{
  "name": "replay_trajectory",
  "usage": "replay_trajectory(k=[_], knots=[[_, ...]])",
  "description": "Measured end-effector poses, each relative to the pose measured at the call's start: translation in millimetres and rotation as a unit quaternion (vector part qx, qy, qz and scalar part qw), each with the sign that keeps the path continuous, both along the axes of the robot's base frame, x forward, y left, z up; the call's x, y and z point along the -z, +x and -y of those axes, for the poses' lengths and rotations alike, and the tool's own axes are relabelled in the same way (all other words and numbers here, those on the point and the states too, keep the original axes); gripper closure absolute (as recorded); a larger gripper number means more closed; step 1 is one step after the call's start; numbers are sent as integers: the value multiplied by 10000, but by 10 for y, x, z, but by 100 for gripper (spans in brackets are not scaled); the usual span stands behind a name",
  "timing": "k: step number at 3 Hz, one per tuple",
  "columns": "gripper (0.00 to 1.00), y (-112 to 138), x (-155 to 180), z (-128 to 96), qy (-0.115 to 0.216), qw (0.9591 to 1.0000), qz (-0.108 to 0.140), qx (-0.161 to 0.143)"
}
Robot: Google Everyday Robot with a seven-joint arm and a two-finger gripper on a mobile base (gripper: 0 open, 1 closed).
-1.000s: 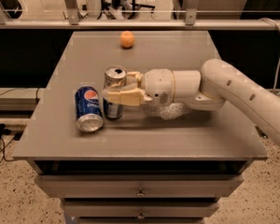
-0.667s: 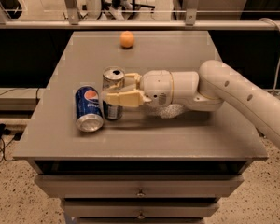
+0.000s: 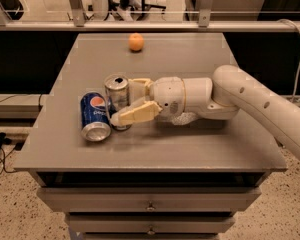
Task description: Move redbull can near pepsi can
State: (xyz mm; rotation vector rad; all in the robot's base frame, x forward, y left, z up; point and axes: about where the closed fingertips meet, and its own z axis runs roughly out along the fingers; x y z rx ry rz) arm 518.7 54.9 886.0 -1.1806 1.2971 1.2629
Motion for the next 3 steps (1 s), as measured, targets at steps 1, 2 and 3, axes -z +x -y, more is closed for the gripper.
replay_trajectory(k=[1, 2, 3], knots=[[0, 117, -90, 186, -177, 9996, 165, 132], [0, 375, -342, 720, -545, 9953, 564, 569], [0, 507, -528, 895, -541, 9926, 760, 775]])
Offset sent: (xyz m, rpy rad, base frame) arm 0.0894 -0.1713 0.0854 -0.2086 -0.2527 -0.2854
